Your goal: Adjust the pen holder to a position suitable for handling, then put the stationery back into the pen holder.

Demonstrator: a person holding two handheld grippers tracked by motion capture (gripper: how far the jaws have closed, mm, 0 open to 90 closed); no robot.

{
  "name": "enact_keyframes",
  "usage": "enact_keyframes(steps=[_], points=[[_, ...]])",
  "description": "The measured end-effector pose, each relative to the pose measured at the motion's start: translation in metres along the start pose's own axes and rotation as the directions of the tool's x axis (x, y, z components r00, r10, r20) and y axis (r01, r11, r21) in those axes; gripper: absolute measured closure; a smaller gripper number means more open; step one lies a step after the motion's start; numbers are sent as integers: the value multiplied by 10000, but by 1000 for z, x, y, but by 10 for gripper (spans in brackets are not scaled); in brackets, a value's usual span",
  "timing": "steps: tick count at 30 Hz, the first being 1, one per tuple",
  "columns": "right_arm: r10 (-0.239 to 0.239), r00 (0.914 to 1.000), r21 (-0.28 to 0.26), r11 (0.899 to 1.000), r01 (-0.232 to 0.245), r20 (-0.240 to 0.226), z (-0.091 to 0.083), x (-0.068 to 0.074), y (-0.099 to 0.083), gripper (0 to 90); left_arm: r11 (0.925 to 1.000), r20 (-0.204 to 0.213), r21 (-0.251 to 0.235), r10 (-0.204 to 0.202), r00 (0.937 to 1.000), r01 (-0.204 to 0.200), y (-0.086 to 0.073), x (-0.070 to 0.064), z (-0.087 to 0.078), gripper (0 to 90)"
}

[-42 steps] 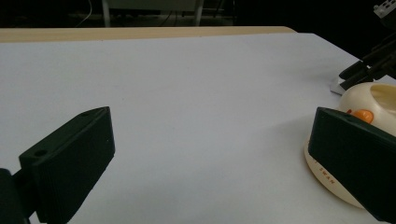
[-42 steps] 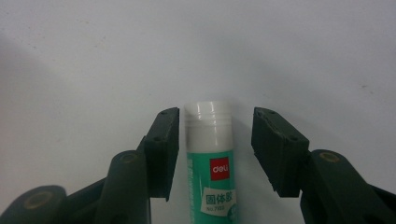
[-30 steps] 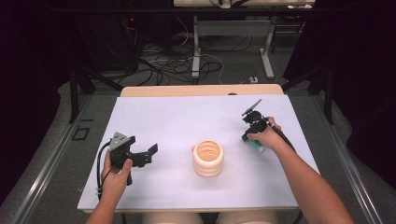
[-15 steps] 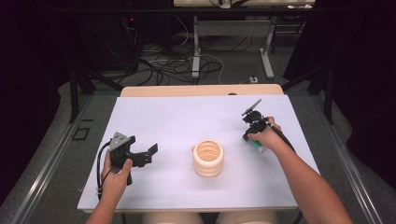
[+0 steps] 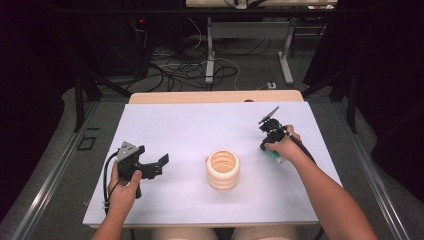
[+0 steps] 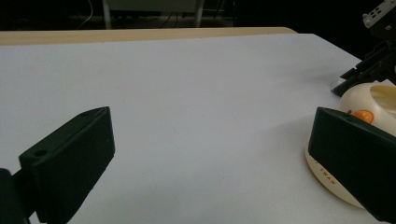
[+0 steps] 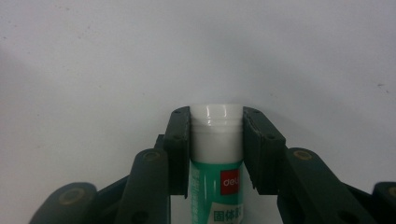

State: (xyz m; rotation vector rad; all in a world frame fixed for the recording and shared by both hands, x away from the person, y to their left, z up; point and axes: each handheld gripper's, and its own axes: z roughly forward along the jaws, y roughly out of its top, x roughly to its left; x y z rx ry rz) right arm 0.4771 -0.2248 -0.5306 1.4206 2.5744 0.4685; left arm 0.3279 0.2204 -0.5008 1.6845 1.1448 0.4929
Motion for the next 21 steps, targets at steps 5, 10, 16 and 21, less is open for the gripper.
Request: enact_keyframes(steps=[5, 10, 16, 21], points=[[-96, 9999, 36, 9999, 96, 37, -4, -1, 1, 651, 10000, -6, 5, 37, 10000, -37, 0, 0, 0, 3], [67, 10000, -236, 9997, -67, 19, -9, -1, 1, 651, 10000, 5, 30, 33, 10000, -33, 0, 0, 0, 3], [212, 9998, -621, 9978, -214, -36, -14, -4, 2, 652, 10000, 14, 29, 14, 10000, -14, 0, 0, 0, 3], [299, 9996, -1064, 9939, -299, -20, -19, -3, 3, 652, 10000, 7, 13, 22, 10000, -22, 0, -1, 0, 3]])
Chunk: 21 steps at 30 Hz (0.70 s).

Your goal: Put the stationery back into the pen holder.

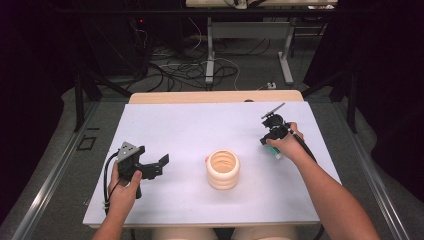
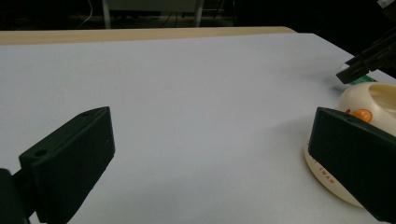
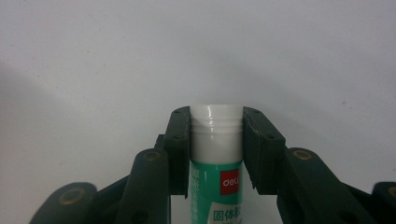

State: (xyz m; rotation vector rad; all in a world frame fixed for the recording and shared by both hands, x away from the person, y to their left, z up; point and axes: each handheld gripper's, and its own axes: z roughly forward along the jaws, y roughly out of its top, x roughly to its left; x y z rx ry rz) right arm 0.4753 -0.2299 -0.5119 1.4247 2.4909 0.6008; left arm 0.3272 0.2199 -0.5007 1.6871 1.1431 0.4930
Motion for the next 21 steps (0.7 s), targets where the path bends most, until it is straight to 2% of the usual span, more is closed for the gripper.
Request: enact_keyframes(steps=[1, 3, 4, 6, 9, 21], points=[[187, 9998, -39, 9998, -187, 20, -1, 2, 0, 652, 10000, 5, -3, 3, 10000, -3, 0, 0, 0, 3], [17, 10000, -463, 9989, -17, 19, -2, 2, 1, 652, 10000, 15, -15, 1, 10000, -1, 0, 0, 0, 3], [80, 10000, -357, 9993, -80, 6, -4, 3, 2, 652, 10000, 14, -9, -20, 10000, 20, 0, -1, 0, 3], [133, 9999, -834, 9964, -139, -86, -5, 4, 3, 652, 10000, 14, 18, -24, 10000, 24, 0, 0, 0, 3], [91, 10000, -1041, 9945, -88, 23, -8, 5, 5, 652, 10000, -1, 15, -6, 10000, 6, 0, 0, 0, 3], [-220, 9995, -2417, 9700, 273, 245, -20, 18, 10, 652, 10000, -9, -27, -9, 10000, 9, 0, -1, 0, 3]])
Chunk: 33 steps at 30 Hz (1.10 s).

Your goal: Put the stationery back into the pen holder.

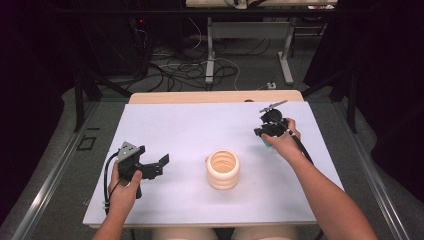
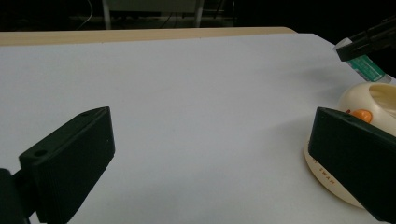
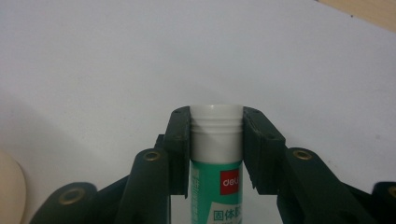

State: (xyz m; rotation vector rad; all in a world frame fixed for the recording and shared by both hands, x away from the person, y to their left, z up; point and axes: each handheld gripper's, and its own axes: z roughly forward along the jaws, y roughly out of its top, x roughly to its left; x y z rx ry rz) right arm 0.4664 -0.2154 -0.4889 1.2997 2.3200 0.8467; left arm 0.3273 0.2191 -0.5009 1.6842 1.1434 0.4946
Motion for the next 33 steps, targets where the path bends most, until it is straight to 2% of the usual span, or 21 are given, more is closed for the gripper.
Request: enact_keyframes(steps=[11, 22, 33], points=[[-135, 9997, -1089, 9940, 114, -184, -11, 10, 6, 652, 10000, -49, -13, 40, 10000, -40, 0, 1, -1, 3], [-415, 9968, -2175, 9757, 258, -677, -30, 29, 13, 652, 10000, -66, -21, 68, 10000, -68, 0, 1, -1, 3], [-763, 9892, -2917, 9558, 368, -1250, -48, 52, 17, 652, 9999, -58, -112, 37, 10000, -37, 1, 0, -1, 4]])
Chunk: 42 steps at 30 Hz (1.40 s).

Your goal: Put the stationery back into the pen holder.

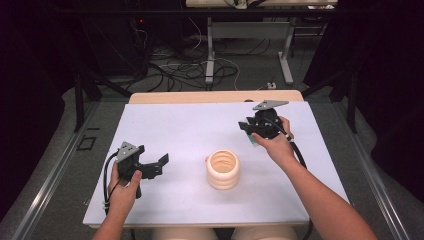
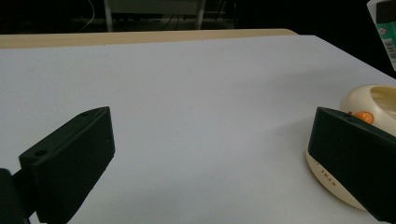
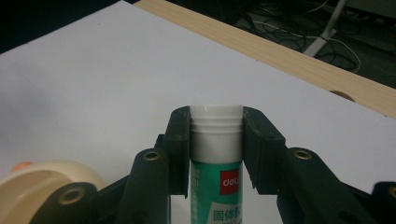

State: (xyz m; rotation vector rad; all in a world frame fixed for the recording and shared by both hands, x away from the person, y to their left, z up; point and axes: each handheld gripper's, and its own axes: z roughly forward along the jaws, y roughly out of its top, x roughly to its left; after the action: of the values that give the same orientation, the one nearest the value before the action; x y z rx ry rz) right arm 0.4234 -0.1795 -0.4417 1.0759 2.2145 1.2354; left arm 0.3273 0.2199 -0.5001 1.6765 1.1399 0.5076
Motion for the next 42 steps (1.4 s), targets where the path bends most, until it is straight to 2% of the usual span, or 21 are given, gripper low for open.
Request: enact_keyframes(steps=[12, 20, 27, 35, 42], points=[[-350, 9961, -729, 9969, 290, -815, -14, 33, 10, 652, 10000, -5, -9, -29, 10000, 29, 0, 0, -1, 3], [-520, 9880, -1232, 9918, 341, -1456, -24, 55, 12, 652, 10000, -19, -22, -27, 10000, 27, 0, 0, -1, 3], [-760, 9807, -1574, 9864, 475, -1800, -30, 73, 11, 652, 10000, -18, -30, -24, 10000, 24, 0, 0, -1, 3], [-1079, 9726, -1736, 9822, 722, -2059, -31, 90, 2, 652, 10000, -17, -25, 2, 10000, -2, 0, 0, -1, 3], [-972, 9712, -1790, 9821, 582, -2174, -29, 95, -10, 651, 10000, -13, -6, -9, 10000, 9, 0, 0, -1, 3]])
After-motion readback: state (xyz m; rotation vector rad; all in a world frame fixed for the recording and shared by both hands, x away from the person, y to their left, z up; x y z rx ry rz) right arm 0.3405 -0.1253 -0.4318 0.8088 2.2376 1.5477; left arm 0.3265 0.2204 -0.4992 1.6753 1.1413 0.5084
